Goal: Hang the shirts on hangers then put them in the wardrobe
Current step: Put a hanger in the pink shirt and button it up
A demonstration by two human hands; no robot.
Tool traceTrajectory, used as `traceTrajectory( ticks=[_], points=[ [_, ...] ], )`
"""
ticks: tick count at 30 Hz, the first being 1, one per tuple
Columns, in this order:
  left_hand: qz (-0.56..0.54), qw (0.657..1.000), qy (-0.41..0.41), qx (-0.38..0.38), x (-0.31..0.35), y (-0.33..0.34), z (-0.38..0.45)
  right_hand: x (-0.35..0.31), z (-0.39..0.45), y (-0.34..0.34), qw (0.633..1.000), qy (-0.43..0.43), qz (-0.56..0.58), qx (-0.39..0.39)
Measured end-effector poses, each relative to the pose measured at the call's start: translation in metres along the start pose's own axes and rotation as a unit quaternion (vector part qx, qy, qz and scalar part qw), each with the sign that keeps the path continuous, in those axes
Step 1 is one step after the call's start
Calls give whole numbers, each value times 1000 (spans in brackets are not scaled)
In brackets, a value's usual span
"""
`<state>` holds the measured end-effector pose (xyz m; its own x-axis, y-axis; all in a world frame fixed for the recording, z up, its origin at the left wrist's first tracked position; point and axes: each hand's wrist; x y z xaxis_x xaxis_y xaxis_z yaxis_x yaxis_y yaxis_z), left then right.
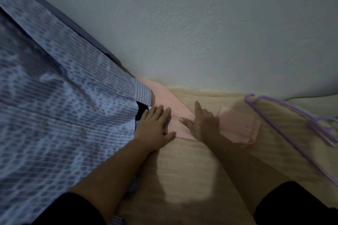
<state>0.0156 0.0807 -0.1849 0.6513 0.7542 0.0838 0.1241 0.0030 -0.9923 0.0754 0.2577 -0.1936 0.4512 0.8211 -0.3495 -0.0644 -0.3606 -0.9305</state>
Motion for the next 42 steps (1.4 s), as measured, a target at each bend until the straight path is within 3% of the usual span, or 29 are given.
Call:
traceTrajectory(
  ticks=[2, 10, 19, 22, 28, 31, 34, 37, 42],
  points=[
    [6, 1000, 4, -8, 3, -1, -1, 7, -8, -1, 999, -23, -31, 35],
    [34, 999, 12, -13, 39, -19, -23, 77, -75, -42, 995, 26, -88, 35],
    [24, 997, 56, -40, 88, -23, -56, 166, -164, -84, 968, 130, -208, 54],
    [30, 997, 54, -53, 92, -23, -62, 159, -161, -79, 977, 116, -180, 3],
    [41, 998, 30, -41, 83, -23, -56, 118, -122, -61, 984, 25, -178, 0],
    [44, 998, 30, -42, 73, -21, -52, 92, -96, -49, 996, -9, -70, -59],
    [39, 998, 39, -38, 56, -15, -48, 63, -86, -36, 997, -65, 18, -42],
    [27, 998, 54, -32, 43, -13, -49, 44, -82, -29, 993, -89, -38, -63],
    [32, 997, 68, -20, 42, -15, -52, 54, -90, -33, 991, -95, -96, -21]
  ],
)
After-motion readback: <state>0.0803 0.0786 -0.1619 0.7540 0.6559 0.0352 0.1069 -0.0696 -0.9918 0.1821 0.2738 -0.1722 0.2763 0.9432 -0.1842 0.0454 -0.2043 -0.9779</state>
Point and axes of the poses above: each hand's wrist, its own z-axis towards the middle knuckle, its own y-axis out of the palm, x = y × z, and after that the axes turned 2 degrees about z, right-handed
